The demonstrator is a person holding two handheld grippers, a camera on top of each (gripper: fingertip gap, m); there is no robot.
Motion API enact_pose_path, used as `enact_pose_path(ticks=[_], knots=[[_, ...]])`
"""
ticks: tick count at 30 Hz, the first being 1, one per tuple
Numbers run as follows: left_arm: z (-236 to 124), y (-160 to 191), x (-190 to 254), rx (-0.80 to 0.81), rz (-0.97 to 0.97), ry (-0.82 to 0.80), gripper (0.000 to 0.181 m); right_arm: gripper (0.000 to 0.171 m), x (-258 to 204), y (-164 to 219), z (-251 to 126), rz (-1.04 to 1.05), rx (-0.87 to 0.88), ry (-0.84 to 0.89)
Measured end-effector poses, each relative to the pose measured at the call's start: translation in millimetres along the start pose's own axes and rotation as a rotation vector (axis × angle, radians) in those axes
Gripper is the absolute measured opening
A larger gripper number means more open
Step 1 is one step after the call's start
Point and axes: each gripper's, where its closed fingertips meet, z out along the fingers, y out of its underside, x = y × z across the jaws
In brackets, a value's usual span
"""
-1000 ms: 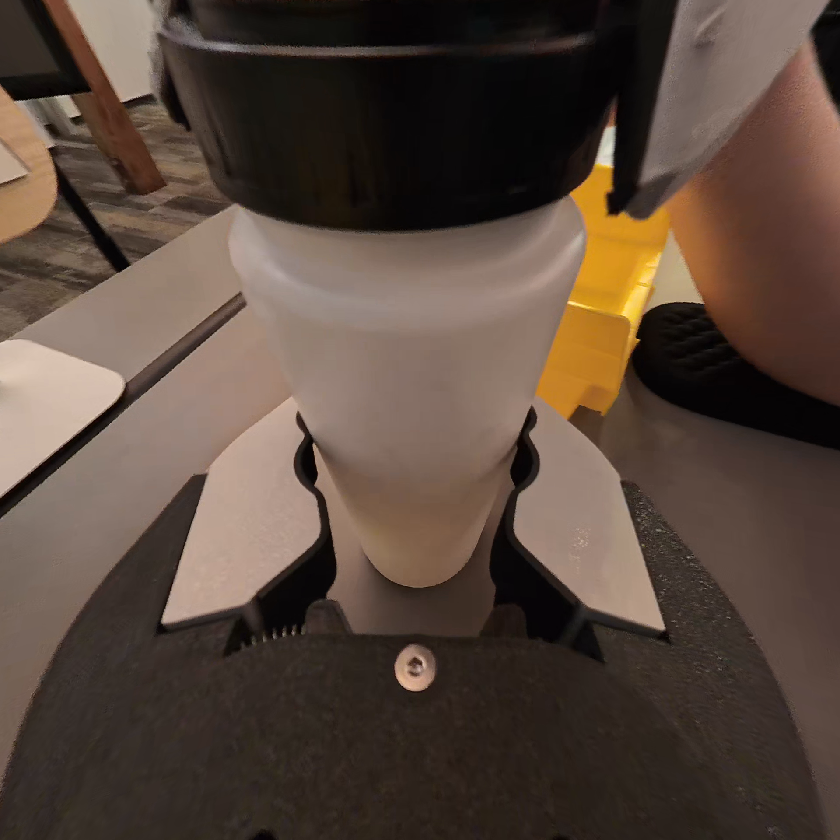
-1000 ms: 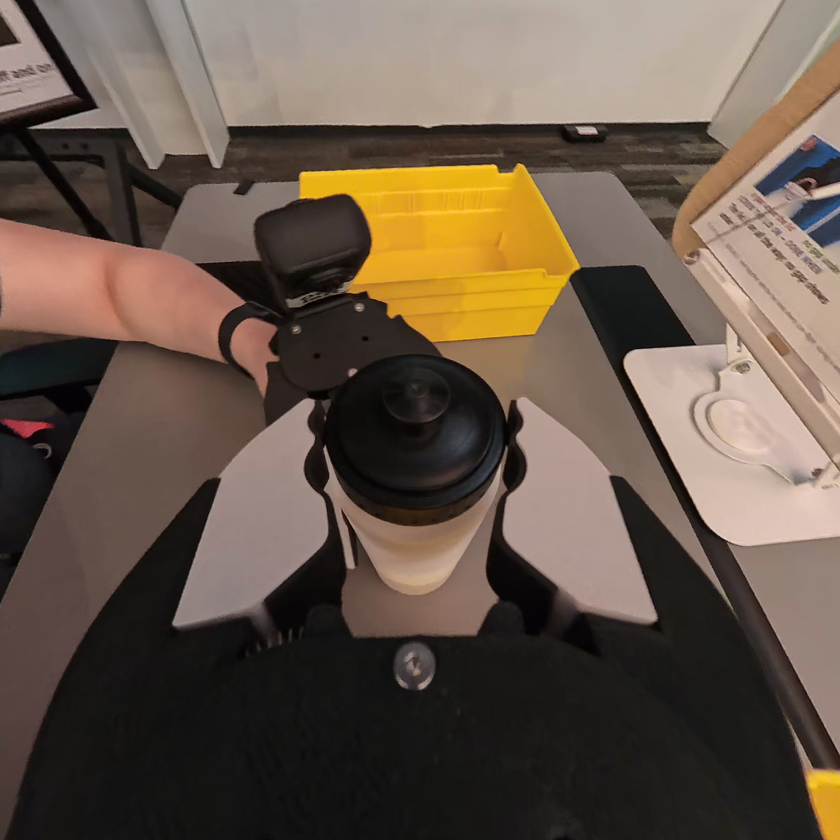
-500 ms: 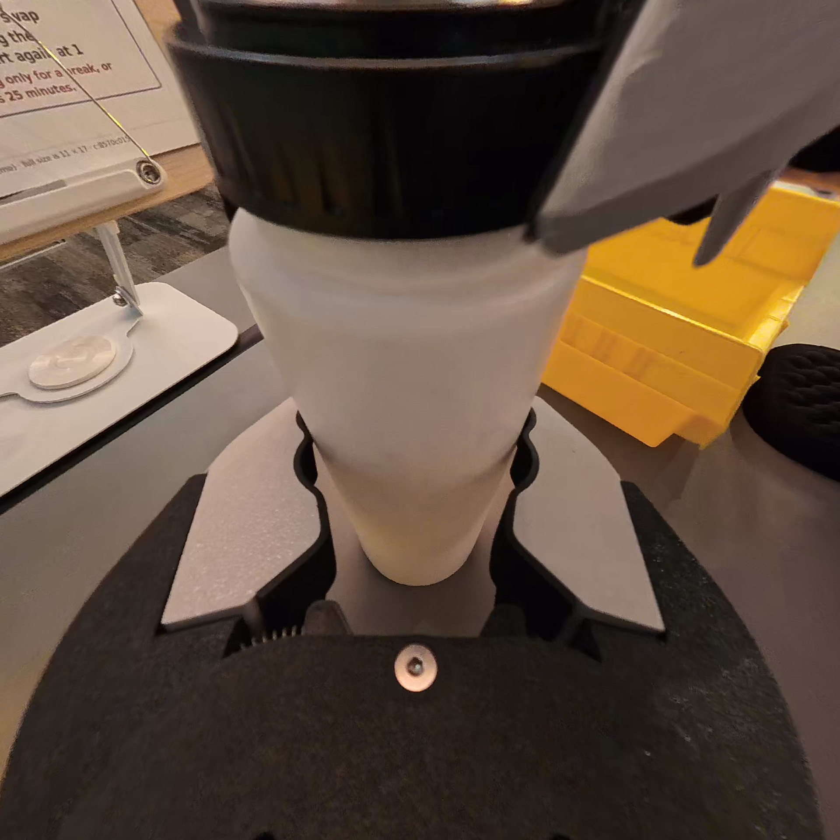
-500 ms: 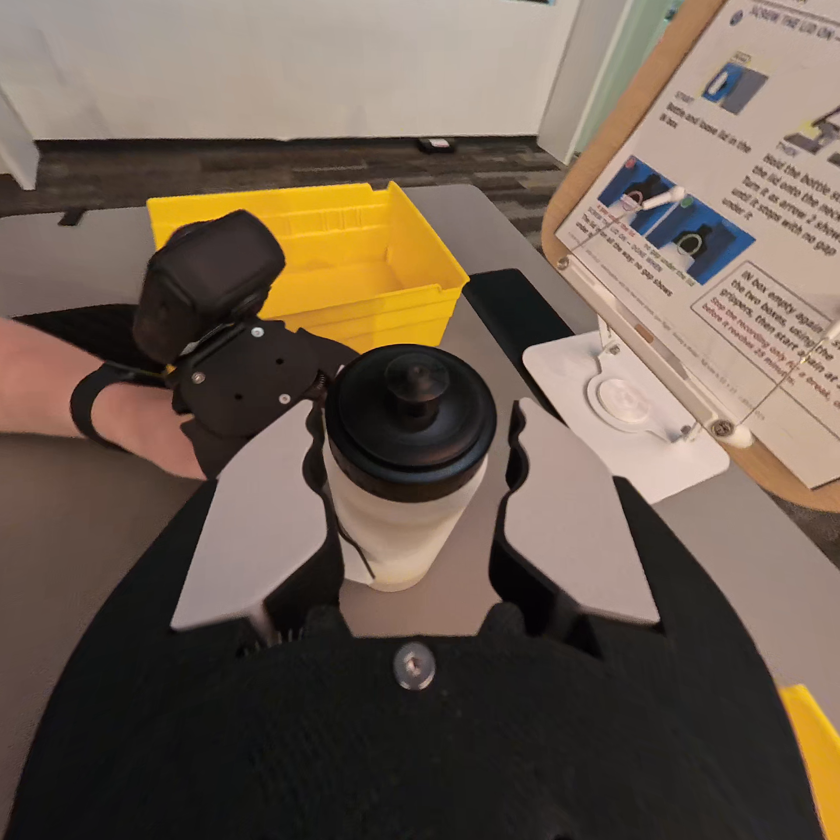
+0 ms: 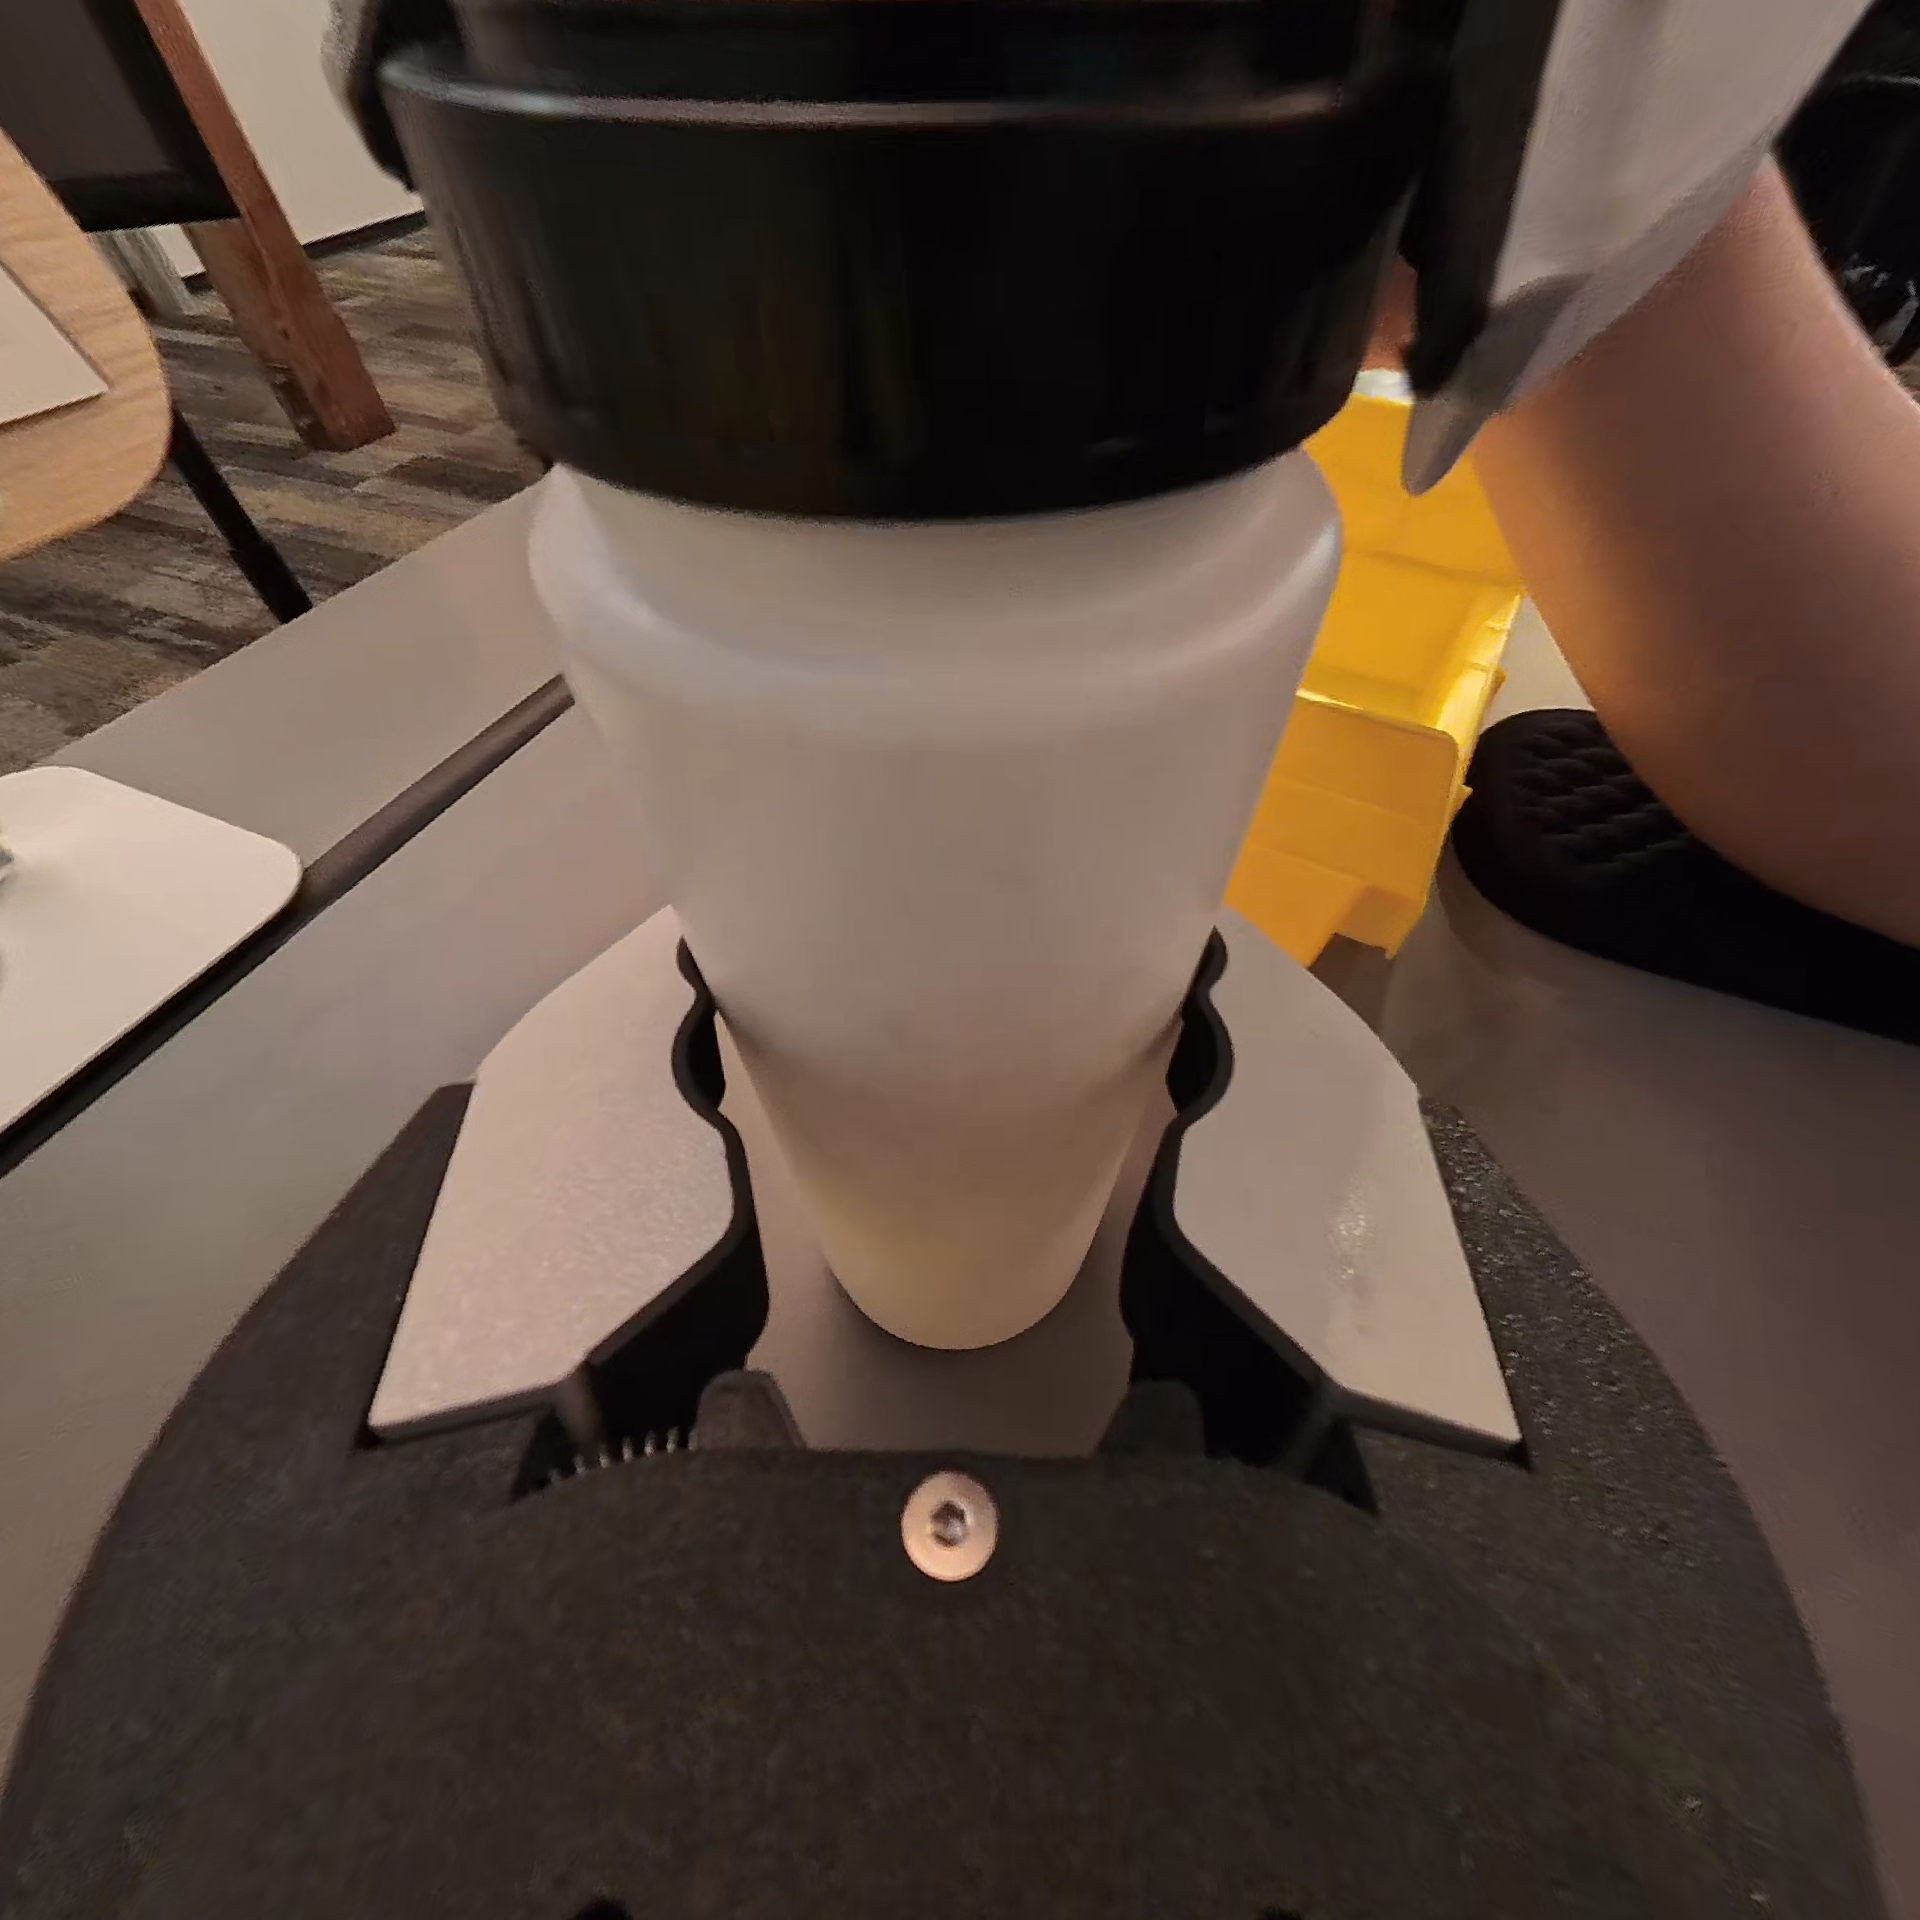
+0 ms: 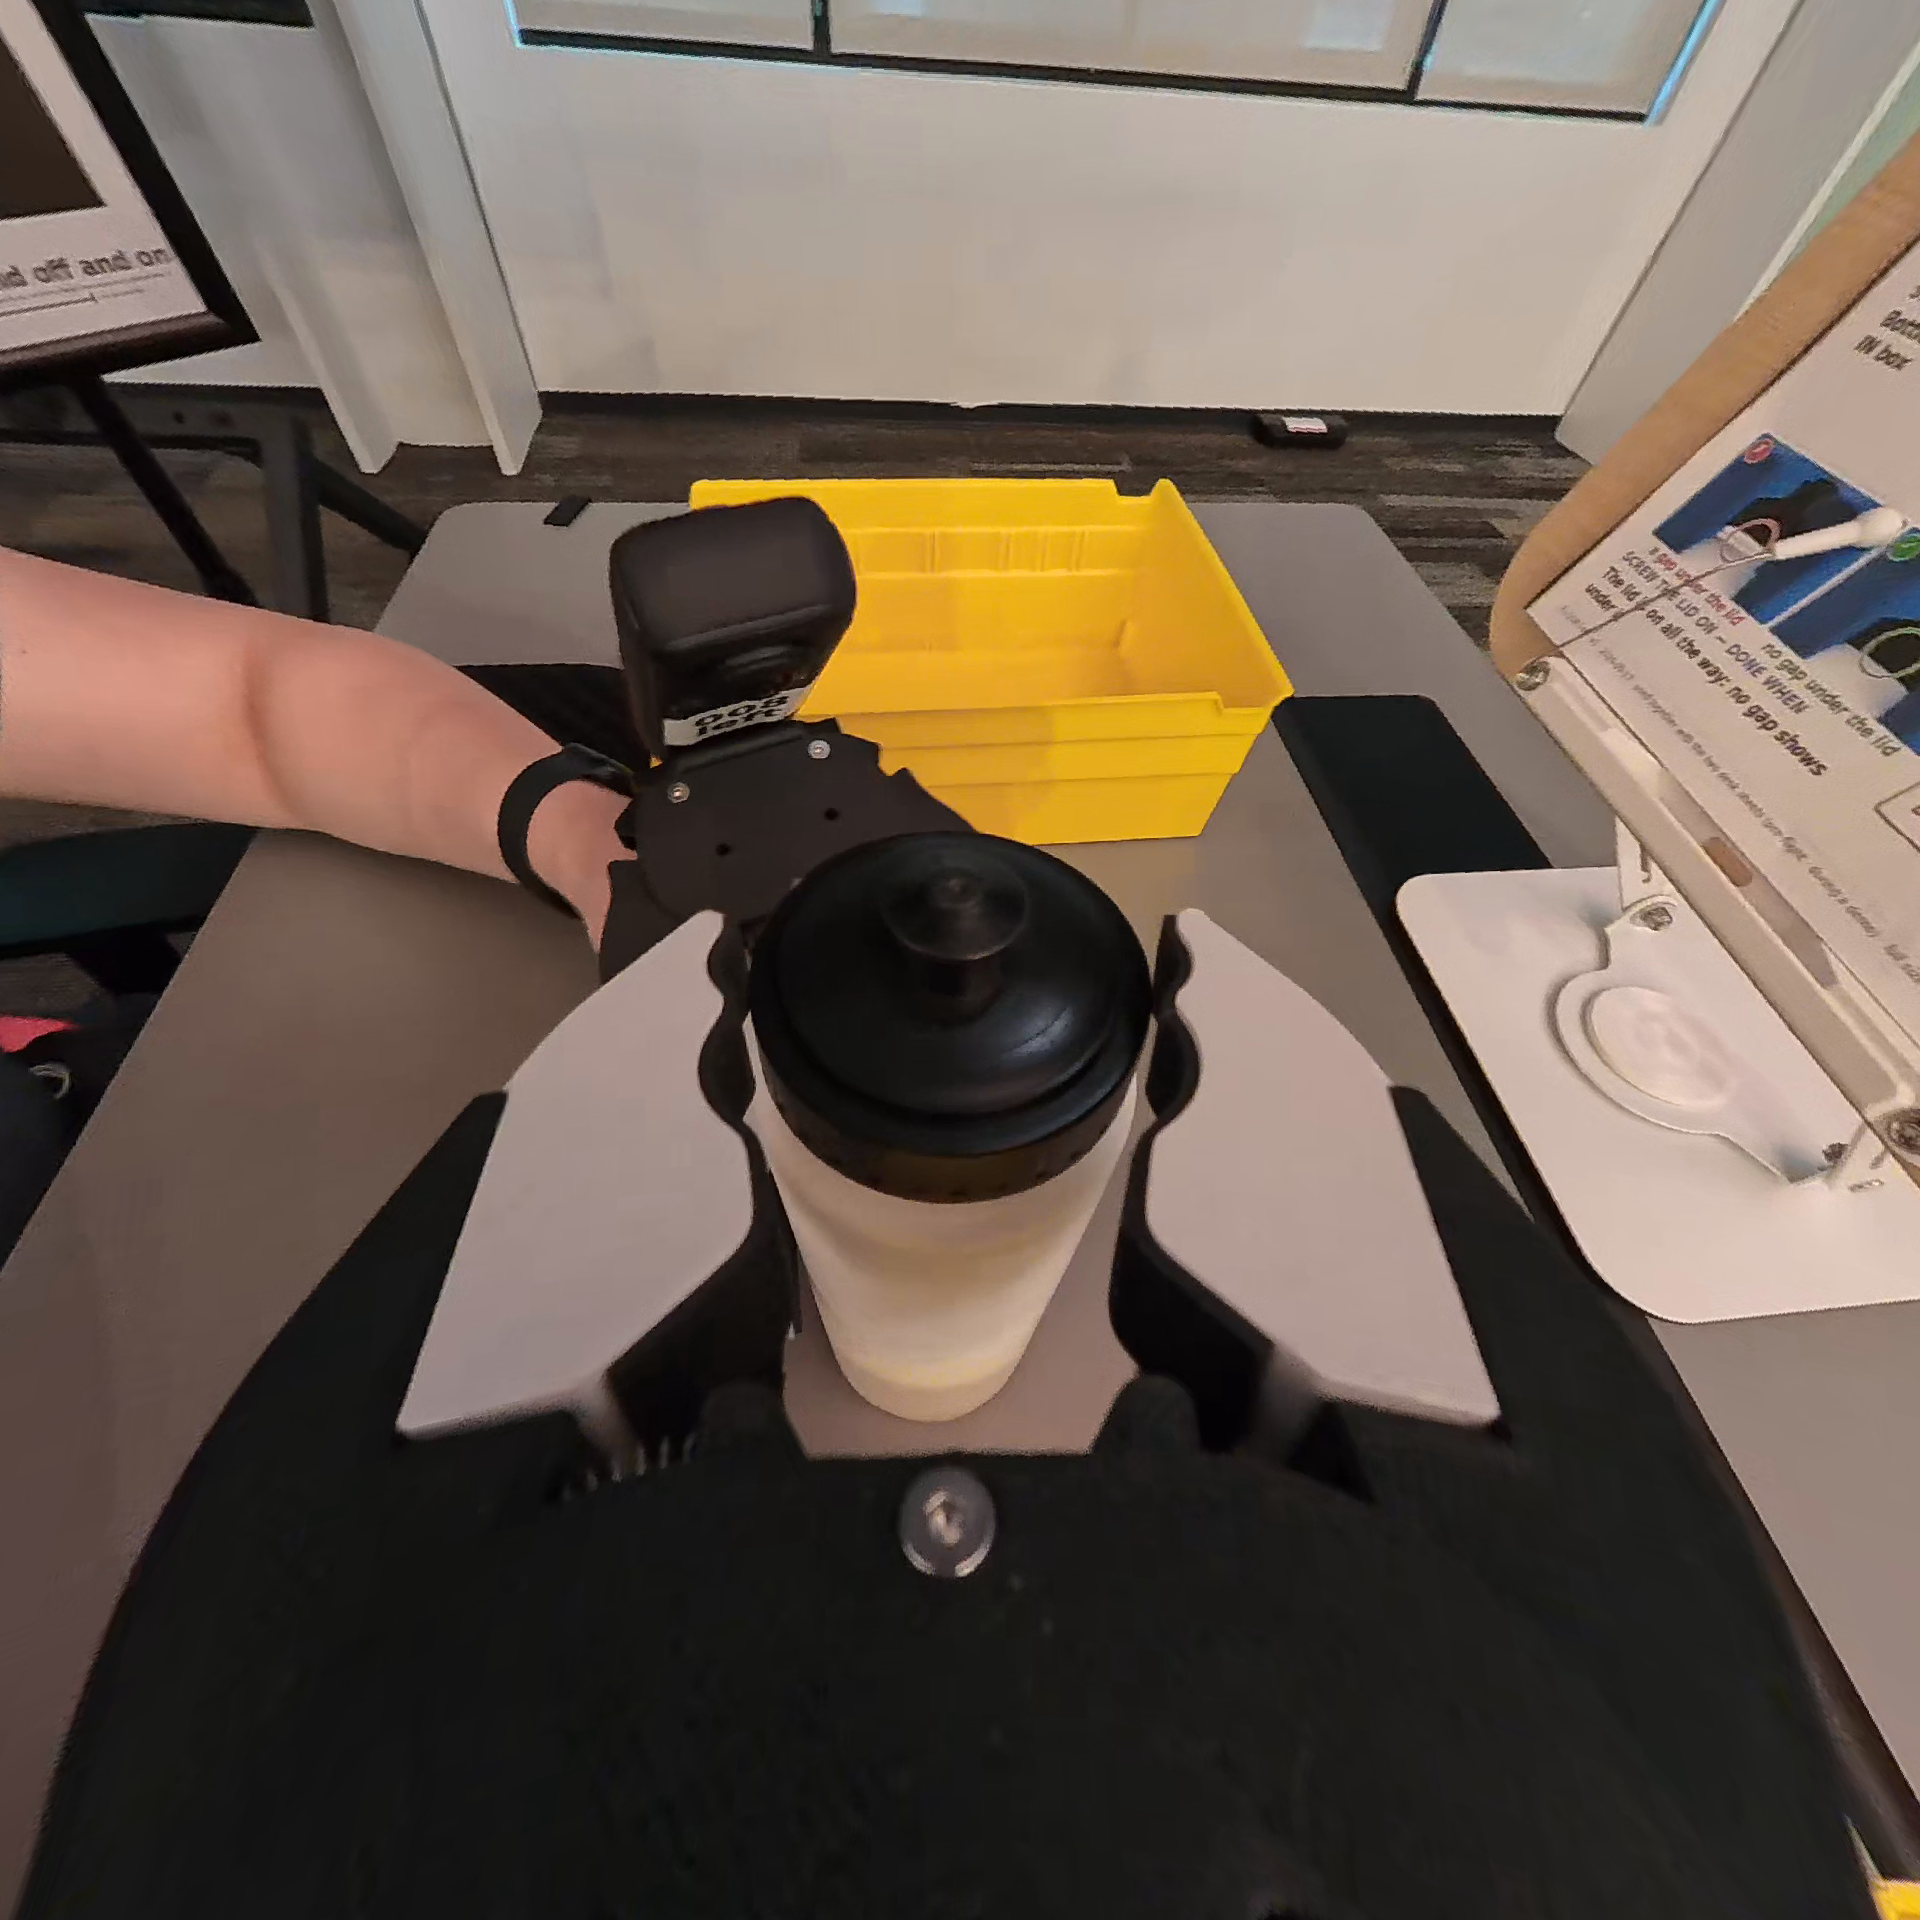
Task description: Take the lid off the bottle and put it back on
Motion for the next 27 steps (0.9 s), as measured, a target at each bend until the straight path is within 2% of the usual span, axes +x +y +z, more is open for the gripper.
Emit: enact_pose_path(ticks=[6,9,12,15,24,27], knots=[[-8.3,2.8,-30.5,-0.018,-0.029,-0.181,0.086,0.076,19.1,-5.8,17.7,0.017,-0.024,0.216],[-12.1,4.1,-40.1,-0.017,-0.081,-0.216,0.086,0.076,33.3,-8.0,25.7,0.124,-0.006,0.369],[-13.6,5.1,-42.1,-0.028,-0.07,-0.222,0.086,0.076,35.2,-8.4,27.8,0.129,-0.015,0.424],[-11.5,4.6,-38.7,-0.028,-0.055,-0.201,0.086,0.079,29.4,-4.3,23.3,0.069,-0.063,0.345],[-2.4,0.9,-4.5,-0.006,-0.001,0.011,0.086,0.076,5.3,3.3,3.7,-0.005,0.002,0.018],[-3.3,0.8,-6.9,-0.011,-0.016,-0.004,0.086,0.076,5.7,1.6,6.9,0.0,-0.004,0.038]])
